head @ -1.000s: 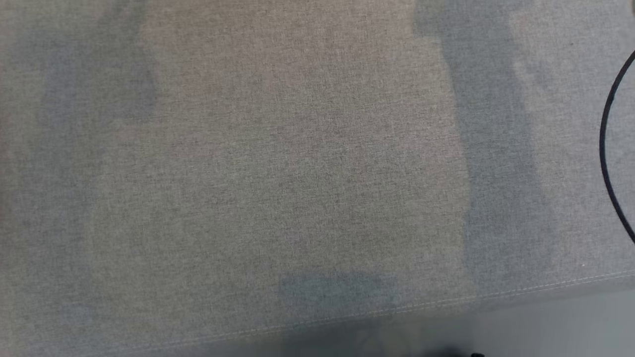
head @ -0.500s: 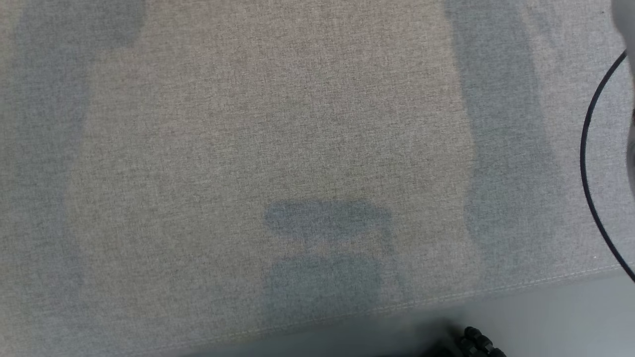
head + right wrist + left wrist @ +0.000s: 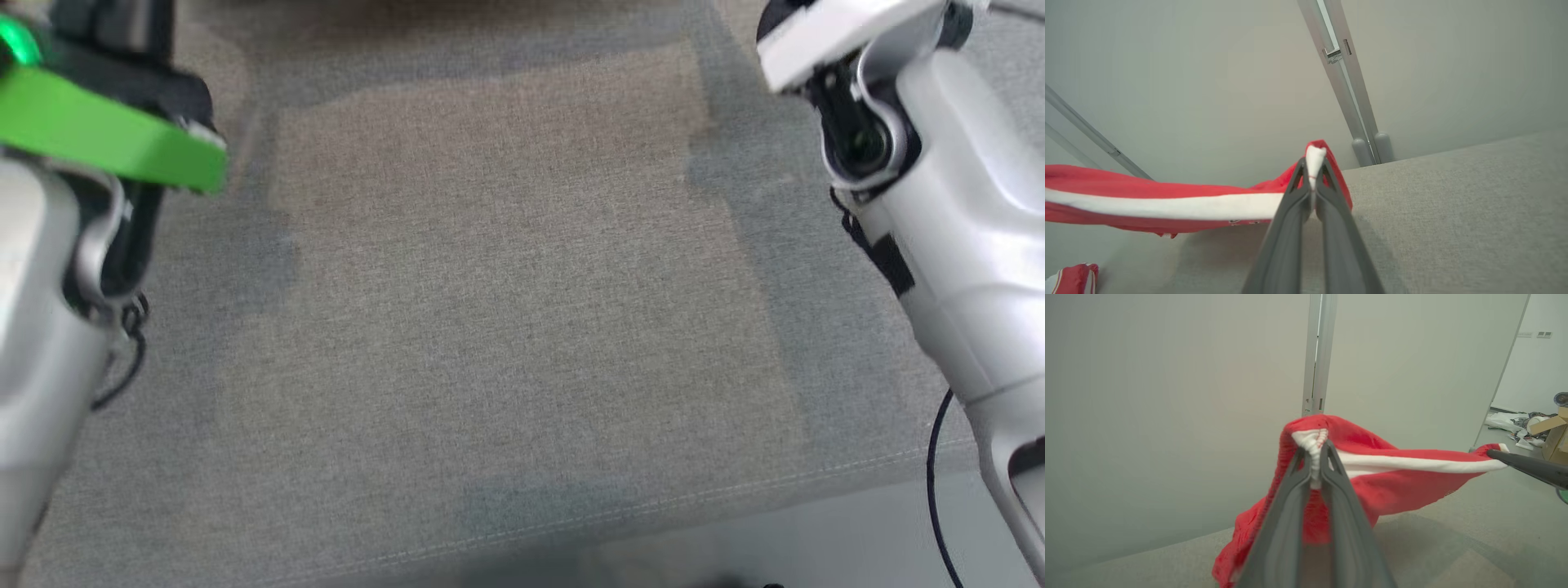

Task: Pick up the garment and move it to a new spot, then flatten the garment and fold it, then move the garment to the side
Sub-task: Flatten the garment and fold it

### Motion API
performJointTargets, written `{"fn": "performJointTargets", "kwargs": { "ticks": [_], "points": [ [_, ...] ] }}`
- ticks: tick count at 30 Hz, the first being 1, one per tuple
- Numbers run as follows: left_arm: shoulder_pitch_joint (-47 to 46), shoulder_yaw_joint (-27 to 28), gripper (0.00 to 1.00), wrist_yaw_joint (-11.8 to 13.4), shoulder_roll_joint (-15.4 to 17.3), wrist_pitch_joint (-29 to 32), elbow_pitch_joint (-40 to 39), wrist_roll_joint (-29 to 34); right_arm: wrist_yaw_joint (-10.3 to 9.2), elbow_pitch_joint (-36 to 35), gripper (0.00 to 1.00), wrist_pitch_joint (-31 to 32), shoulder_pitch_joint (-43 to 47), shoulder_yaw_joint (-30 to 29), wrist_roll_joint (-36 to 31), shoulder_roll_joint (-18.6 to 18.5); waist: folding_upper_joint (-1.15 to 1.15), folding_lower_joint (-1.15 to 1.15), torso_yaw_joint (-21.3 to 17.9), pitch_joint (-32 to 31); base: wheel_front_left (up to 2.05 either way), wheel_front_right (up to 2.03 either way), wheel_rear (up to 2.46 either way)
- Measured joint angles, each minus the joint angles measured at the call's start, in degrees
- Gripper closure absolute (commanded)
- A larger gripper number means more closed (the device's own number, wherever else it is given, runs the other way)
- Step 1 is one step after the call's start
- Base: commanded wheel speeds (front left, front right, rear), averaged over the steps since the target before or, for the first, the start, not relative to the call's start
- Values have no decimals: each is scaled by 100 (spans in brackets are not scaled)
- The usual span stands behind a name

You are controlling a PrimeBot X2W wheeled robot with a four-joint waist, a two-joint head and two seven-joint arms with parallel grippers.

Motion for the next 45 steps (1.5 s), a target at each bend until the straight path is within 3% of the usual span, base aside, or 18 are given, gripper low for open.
{"fn": "performJointTargets", "kwargs": {
  "ticks": [8, 23, 33, 41, 45],
  "points": [
    [2134, 645, 100, 159, -591, 0, -694, 564, 2, -654, 100, -246, 1606, 71, 96, -367, 0, 0, 6, -586, 0, 0, 0],
    [4523, 1711, 100, -252, -1907, 2, -547, 1321, 12, -1543, 100, -313, 4067, -734, -349, -435, 0, 0, 89, -1395, 0, 0, 0],
    [5473, 2132, 100, -477, -2519, 8, -381, 1773, 13, -2546, 100, 363, 5493, -1617, -962, -149, 0, 0, 263, -1720, 0, 0, 0],
    [5754, 2195, 100, -570, -2686, 8, -353, 2135, 12, -3393, 100, 1015, 6225, -2442, -1530, 353, 0, 0, 461, -1835, 0, 0, 0],
    [5587, 2210, 100, -572, -2682, 7, -402, 2263, 9, -3624, 100, 1211, 6113, -2486, -1777, 460, 0, 0, 534, -1827, 0, 0, 0]
  ]
}}
